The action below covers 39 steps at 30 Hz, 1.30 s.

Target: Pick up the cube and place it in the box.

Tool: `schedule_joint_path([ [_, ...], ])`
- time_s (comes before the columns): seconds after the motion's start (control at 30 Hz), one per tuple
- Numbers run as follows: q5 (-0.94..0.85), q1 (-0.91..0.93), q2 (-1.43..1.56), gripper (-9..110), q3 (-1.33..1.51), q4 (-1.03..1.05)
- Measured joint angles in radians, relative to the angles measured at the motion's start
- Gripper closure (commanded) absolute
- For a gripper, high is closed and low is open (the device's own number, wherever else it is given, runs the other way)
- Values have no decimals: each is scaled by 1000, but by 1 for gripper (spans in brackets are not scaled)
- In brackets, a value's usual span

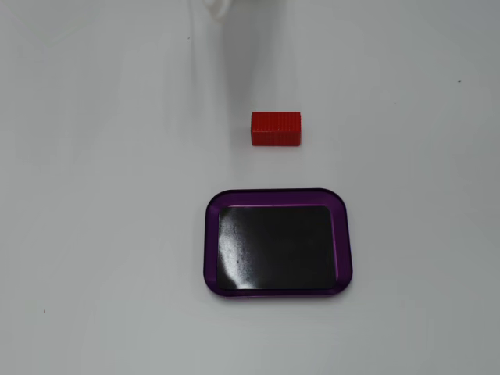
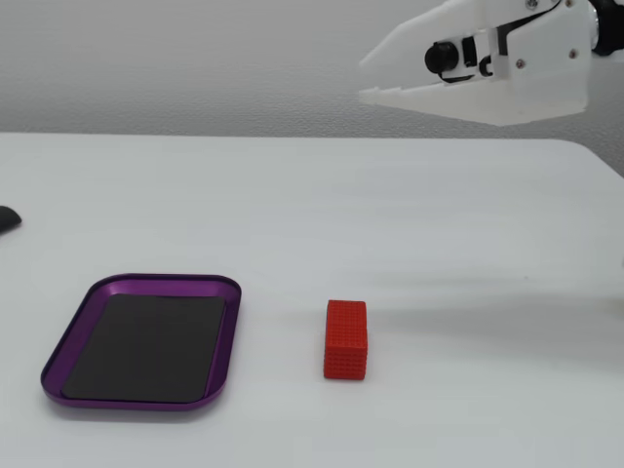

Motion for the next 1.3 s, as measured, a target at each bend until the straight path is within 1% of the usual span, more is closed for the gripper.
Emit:
schedule_joint_path([
  [0.1, -17, -3, -5, 102, -11, 43],
  [0.2, -120, -2, -61, 101, -25, 69],
  [0.33, -258, 9, -284, 96, -152, 78],
  [0.47, -219, 21, -652, 92, -374, 120],
  [0.57, -204, -2, -966, 87, -583, 201],
  [0.7, -156, -92, -1341, 79, -864, 365],
  [0.8, -94, -153, -1540, 73, -1025, 454],
  [0.87, -77, -172, -1594, 72, -1098, 491],
  [0.97, -67, -183, -1608, 72, -1126, 515],
  [1.1, -67, -181, -1608, 72, -1078, 518],
  [1.3, -98, -178, -1608, 72, -928, 517],
])
